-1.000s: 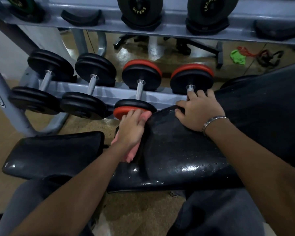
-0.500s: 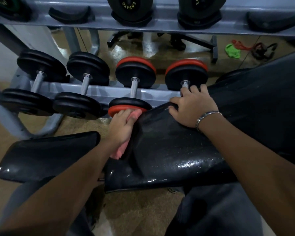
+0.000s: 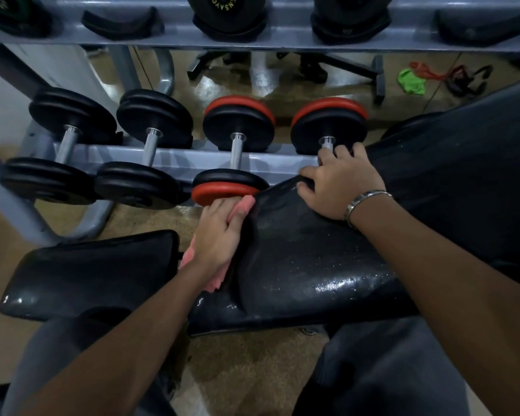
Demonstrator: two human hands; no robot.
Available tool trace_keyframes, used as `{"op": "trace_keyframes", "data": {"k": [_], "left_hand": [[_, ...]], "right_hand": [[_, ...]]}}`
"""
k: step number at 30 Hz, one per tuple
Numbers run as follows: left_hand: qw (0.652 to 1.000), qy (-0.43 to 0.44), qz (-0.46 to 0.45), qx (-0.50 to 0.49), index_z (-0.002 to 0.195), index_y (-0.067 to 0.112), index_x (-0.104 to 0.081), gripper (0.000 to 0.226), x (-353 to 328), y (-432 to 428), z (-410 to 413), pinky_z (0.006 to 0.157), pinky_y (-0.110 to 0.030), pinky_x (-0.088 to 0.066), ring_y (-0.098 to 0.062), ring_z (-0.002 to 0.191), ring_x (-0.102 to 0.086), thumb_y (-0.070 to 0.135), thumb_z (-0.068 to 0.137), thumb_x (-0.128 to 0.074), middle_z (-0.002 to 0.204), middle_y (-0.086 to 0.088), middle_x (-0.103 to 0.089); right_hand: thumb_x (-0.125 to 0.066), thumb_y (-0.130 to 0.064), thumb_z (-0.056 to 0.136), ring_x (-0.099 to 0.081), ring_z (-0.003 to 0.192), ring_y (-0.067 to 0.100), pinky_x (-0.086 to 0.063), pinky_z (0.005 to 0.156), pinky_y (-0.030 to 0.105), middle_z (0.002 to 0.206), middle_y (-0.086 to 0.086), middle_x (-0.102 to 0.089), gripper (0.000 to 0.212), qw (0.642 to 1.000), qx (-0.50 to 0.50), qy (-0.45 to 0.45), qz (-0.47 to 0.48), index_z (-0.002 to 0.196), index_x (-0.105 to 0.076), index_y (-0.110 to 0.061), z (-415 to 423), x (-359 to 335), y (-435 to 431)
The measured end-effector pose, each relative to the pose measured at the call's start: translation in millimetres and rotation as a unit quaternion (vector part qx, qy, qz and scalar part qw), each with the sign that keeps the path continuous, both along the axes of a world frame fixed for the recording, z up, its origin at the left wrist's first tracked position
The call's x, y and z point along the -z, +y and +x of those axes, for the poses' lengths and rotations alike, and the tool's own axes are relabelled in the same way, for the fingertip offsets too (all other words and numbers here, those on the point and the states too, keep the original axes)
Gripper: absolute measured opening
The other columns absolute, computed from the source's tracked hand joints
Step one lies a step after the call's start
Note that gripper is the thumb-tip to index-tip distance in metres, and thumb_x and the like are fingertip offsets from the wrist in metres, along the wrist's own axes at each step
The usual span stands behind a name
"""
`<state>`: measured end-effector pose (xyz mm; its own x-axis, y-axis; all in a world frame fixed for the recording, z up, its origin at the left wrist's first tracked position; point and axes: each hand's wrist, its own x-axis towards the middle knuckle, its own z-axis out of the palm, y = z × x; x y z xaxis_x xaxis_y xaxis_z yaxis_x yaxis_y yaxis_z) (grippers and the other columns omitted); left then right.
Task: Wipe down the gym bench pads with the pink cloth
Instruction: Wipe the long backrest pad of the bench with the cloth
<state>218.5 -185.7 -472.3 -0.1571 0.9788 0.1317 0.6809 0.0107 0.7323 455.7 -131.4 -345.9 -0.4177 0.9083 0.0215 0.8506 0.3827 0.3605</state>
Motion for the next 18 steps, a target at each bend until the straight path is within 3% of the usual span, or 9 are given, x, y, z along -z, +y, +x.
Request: {"op": "trace_keyframes", "data": {"k": [2, 6, 10, 14, 16, 18], "left_hand": [[1.0, -0.027, 0.001, -0.003, 0.124, 0.038, -0.071, 0.039, 1, -2, -11, 0.109, -0.04, -0.041, -0.014, 0.121, -0.055, 0.063, 0.106, -0.046, 0.122, 0.015, -0.067], [0.996, 0.029, -0.066, -0.05, 0.112, 0.031, -0.071, 0.043, -8, 24, -5, 0.106, -0.051, -0.042, -0.032, 0.115, -0.057, 0.062, 0.104, -0.042, 0.119, 0.001, -0.067], [0.997, 0.021, 0.032, 0.067, 0.109, 0.031, -0.064, 0.019, -8, -10, 3, 0.094, -0.042, -0.041, -0.021, 0.106, -0.052, 0.045, 0.108, -0.052, 0.11, 0.012, -0.058], [0.999, 0.01, -0.032, 0.007, 0.094, 0.032, -0.058, 0.027, -8, 3, -16, 0.1, -0.052, -0.043, -0.025, 0.107, -0.051, 0.056, 0.106, -0.051, 0.103, 0.007, -0.054], [0.998, -0.001, -0.06, 0.007, 0.089, 0.037, -0.054, 0.027, -22, 15, 3, 0.097, -0.047, -0.041, -0.026, 0.108, -0.05, 0.057, 0.106, -0.048, 0.103, 0.008, -0.053], [0.998, 0.004, -0.012, 0.061, 0.094, 0.038, -0.056, 0.019, -27, 9, 22, 0.091, -0.042, -0.039, -0.022, 0.106, -0.049, 0.05, 0.107, -0.05, 0.105, 0.01, -0.053]], "right_hand": [[-0.028, -0.055, 0.102, -0.054, 0.117, 0.038, -0.033, 0.11, 0.056, 0.134, 0.014, -0.059, 0.054, 1.0, -0.003, 0.0, 0.0, 0.131, -0.066, -0.031, 1, 0, 0], [-0.028, -0.056, 0.102, -0.054, 0.118, 0.038, -0.032, 0.109, 0.055, 0.134, 0.014, -0.059, 0.054, 1.0, -0.002, 0.005, 0.0, 0.132, -0.066, -0.031, 0, 0, 0], [-0.029, -0.055, 0.102, -0.055, 0.116, 0.039, -0.033, 0.109, 0.055, 0.131, 0.015, -0.06, 0.054, 1.0, -0.004, 0.003, 0.005, 0.129, -0.068, -0.03, 0, 1, -1], [-0.03, -0.054, 0.102, -0.055, 0.114, 0.039, -0.033, 0.108, 0.055, 0.129, 0.015, -0.06, 0.053, 1.0, -0.006, 0.009, 0.002, 0.127, -0.07, -0.029, -1, 1, -1], [-0.03, -0.055, 0.102, -0.055, 0.114, 0.038, -0.034, 0.107, 0.055, 0.129, 0.015, -0.06, 0.053, 1.0, -0.006, 0.009, 0.006, 0.127, -0.07, -0.03, -1, 1, -1], [-0.029, -0.055, 0.102, -0.055, 0.115, 0.038, -0.033, 0.107, 0.054, 0.131, 0.015, -0.06, 0.054, 1.0, -0.002, 0.006, 0.008, 0.128, -0.069, -0.03, -1, 1, 0]]}}
